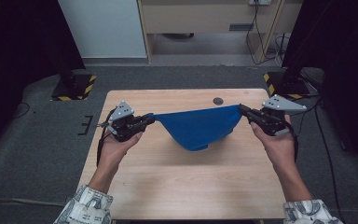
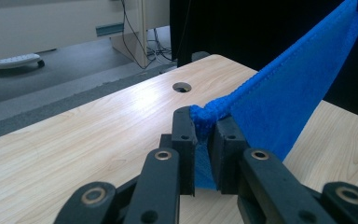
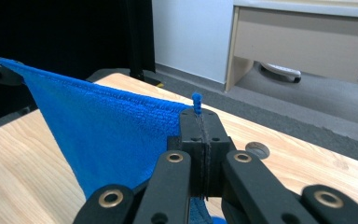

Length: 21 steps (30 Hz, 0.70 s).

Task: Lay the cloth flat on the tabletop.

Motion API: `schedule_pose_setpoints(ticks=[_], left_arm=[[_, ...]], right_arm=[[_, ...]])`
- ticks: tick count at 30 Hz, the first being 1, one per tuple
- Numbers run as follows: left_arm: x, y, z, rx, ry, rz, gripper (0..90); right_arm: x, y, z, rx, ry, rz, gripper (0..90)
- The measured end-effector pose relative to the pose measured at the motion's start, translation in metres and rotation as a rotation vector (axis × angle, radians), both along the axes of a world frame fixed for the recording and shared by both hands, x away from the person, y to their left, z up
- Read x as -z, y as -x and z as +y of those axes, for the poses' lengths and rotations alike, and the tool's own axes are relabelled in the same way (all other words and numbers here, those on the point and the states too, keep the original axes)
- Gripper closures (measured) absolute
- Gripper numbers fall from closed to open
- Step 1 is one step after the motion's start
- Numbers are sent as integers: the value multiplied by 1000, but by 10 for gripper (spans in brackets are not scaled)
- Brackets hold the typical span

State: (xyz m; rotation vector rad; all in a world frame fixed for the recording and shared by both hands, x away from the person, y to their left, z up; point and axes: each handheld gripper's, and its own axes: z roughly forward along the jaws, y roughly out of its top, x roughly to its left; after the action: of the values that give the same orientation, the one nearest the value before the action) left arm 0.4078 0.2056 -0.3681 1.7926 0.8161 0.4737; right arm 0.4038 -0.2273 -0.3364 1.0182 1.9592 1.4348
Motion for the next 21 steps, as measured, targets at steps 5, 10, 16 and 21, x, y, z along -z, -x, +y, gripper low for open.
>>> schedule_pose_setpoints(ticks=[5, 10, 16, 21], left_arm=[[-15, 13, 2, 6, 4, -31, 817], [-30, 30, 4, 14, 4, -65, 817], [-49, 57, 4, 23, -28, -100, 819], [-65, 73, 2, 40, -58, -120, 820]], right_arm=[[-7, 10, 0, -14, -10, -22, 900], [-14, 23, -1, -25, -23, -42, 900], [-25, 46, -2, -41, -43, -64, 900], [-34, 62, -3, -47, -36, -74, 900]])
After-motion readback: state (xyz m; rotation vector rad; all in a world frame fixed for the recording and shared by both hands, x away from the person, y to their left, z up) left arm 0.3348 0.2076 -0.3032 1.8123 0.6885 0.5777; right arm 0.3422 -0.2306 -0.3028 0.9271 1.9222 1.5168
